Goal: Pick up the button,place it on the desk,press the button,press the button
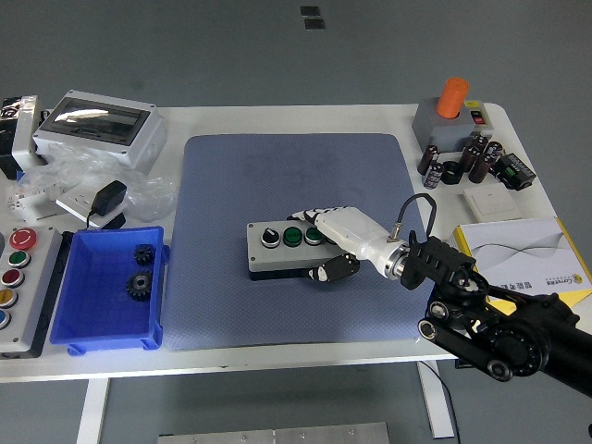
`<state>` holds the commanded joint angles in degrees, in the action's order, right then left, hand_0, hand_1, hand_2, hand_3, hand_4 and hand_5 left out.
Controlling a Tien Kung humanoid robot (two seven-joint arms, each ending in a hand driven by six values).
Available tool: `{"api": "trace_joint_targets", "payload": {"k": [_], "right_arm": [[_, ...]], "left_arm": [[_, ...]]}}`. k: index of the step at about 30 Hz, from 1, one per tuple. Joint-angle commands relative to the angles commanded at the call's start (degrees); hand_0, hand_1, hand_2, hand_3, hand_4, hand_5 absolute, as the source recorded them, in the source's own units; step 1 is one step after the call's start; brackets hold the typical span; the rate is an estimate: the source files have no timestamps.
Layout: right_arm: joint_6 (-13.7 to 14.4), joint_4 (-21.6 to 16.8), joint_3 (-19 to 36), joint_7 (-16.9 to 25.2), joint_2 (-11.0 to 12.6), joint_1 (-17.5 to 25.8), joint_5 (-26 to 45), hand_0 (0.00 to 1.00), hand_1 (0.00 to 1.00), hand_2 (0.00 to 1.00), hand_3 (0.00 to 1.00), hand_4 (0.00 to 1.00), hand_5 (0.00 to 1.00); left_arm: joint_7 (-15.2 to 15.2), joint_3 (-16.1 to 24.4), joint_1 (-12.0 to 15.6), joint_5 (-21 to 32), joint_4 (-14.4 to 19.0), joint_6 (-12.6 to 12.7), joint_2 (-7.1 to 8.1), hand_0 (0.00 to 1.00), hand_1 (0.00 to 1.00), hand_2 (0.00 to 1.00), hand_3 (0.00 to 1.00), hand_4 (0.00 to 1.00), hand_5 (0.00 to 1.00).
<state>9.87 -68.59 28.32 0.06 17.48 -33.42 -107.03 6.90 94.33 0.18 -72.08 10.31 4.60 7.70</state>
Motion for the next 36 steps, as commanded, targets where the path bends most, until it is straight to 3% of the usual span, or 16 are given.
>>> {"api": "trace_joint_targets", "payload": {"k": [15, 16, 24, 30, 36], "right_arm": [[-0.7, -0.3, 1.0, 0.9, 0.4, 0.1, -0.3, 0.758, 0.803, 0.863, 0.898, 0.923, 0.29], [-0.8, -0.4, 1.0, 0.9, 0.4, 0.1, -0.5, 0.773, 0.816, 0.896, 0.943, 0.936, 0.3], [-2.0, -2.8, 2.7, 1.1, 1.8, -0.1, -1.3, 0.775, 0.824, 0.926, 0.984, 0.944, 0.311], [-4.3, -8.5, 7.1, 1.5, 5.0, 0.2, 2.7, 0.78, 0.829, 0.941, 0.998, 0.946, 0.309], [-2.5, -15.7, 14.7, 0.6, 10.8, 1.4, 3.7, 0.788, 0.838, 0.953, 0.998, 0.939, 0.31]], "left_arm": [[-0.1, 0.1, 0.0, -0.3, 0.0, -0.2, -0.01, 0.631, 0.635, 0.568, 0.682, 0.624, 0.163], [-0.1, 0.1, 0.0, -0.3, 0.0, -0.2, -0.01, 0.631, 0.635, 0.568, 0.68, 0.623, 0.162], [-0.2, 0.4, -0.1, -0.5, 0.0, -0.4, -0.07, 0.631, 0.634, 0.568, 0.677, 0.622, 0.161], [-0.3, 0.5, -0.1, -0.7, 0.0, -0.5, -0.16, 0.631, 0.634, 0.569, 0.678, 0.625, 0.157], [-0.3, 0.5, 0.1, -0.4, 0.0, -0.4, -0.22, 0.631, 0.634, 0.569, 0.674, 0.624, 0.158]]}}
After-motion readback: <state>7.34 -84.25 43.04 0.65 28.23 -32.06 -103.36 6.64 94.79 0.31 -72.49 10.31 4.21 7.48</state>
